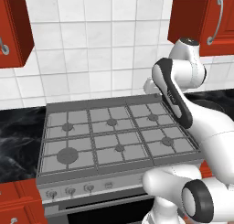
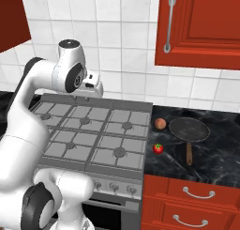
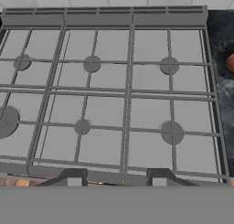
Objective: Place the pan on the front left burner on the stove. Then place the tomato and the onion in the pan and turn on the front left burner.
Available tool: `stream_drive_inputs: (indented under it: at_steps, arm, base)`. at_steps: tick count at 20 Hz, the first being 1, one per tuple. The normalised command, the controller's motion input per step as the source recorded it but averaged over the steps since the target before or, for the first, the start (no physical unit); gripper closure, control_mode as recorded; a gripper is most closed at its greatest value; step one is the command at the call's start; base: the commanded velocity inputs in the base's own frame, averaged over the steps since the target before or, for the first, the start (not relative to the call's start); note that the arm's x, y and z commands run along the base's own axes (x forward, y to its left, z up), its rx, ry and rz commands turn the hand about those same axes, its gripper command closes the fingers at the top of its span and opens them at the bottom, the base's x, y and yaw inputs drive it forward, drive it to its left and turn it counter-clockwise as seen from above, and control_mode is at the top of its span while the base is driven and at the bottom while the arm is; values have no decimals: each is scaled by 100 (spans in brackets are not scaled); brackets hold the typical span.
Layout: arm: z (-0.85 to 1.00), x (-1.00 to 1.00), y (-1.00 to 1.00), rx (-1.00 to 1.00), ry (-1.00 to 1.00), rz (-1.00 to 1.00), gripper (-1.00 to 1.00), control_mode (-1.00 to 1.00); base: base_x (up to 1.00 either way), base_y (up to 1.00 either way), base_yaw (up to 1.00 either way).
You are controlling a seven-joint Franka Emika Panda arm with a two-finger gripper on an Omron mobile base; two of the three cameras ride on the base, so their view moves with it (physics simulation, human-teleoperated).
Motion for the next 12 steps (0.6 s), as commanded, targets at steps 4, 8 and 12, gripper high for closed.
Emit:
stream_drive_inputs:
  at_steps: [4, 8, 12]
  arm:
    - [-13, 0, -19, 0, 0, 0, -100, -100]
    - [-21, -6, -40, 0, 0, 0, -100, -100]
    - [-26, -8, -45, 0, 0, 0, -100, -100]
  base:
    - [0, 0, 0]
    - [0, 0, 0]
    - [0, 0, 0]
